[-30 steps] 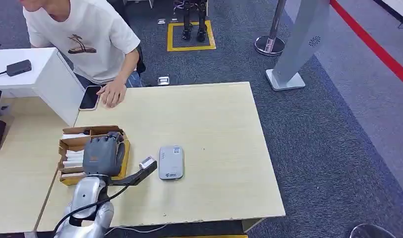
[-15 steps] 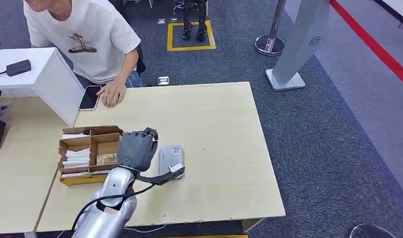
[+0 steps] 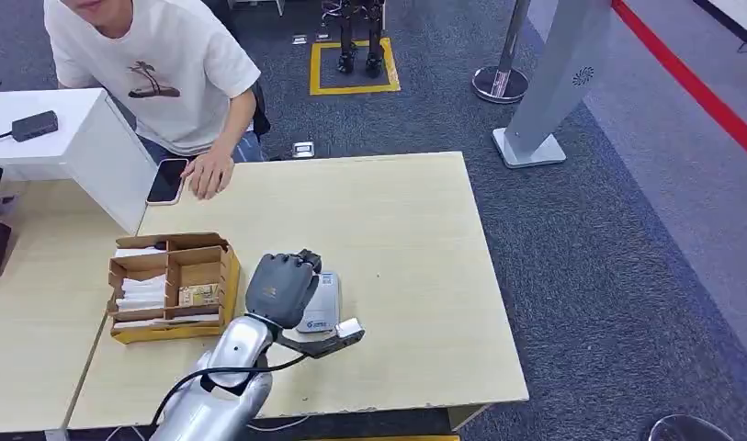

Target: Pass the card to the sensor for recognition and then transmit it.

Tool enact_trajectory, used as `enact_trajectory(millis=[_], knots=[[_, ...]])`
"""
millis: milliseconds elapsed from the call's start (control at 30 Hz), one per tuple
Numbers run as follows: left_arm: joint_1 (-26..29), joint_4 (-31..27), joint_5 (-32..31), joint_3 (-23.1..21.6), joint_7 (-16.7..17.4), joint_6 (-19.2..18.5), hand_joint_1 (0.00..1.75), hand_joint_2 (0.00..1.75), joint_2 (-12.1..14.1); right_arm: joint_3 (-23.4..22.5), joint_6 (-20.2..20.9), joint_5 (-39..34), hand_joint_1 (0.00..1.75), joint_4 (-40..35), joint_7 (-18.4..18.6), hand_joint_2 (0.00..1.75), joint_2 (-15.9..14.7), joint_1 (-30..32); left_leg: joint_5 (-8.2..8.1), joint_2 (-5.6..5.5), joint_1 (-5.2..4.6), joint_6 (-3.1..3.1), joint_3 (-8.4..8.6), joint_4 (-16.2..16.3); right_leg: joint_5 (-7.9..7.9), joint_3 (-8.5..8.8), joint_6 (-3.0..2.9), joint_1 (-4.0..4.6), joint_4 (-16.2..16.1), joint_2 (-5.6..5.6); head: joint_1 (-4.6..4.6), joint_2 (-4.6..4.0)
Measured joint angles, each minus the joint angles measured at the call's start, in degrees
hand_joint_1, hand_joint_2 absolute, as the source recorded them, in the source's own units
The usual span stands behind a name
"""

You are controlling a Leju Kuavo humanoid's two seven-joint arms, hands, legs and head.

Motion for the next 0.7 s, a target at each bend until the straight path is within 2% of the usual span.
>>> enact_trajectory(millis=[700], knots=[[-0.1, 0.9, 0.0, -0.2, -0.5, 0.0, 1.75, 1.75, -0.2, 0.0, 0.0, 0.0, 0.00, 0.0, 0.0, 0.00, 0.0, 0.0, 0.00, 0.00, 0.00, 0.00, 0.00, 0.0, 0.00, 0.00, 0.00, 0.00, 0.0, 0.00, 0.00, 0.00]])
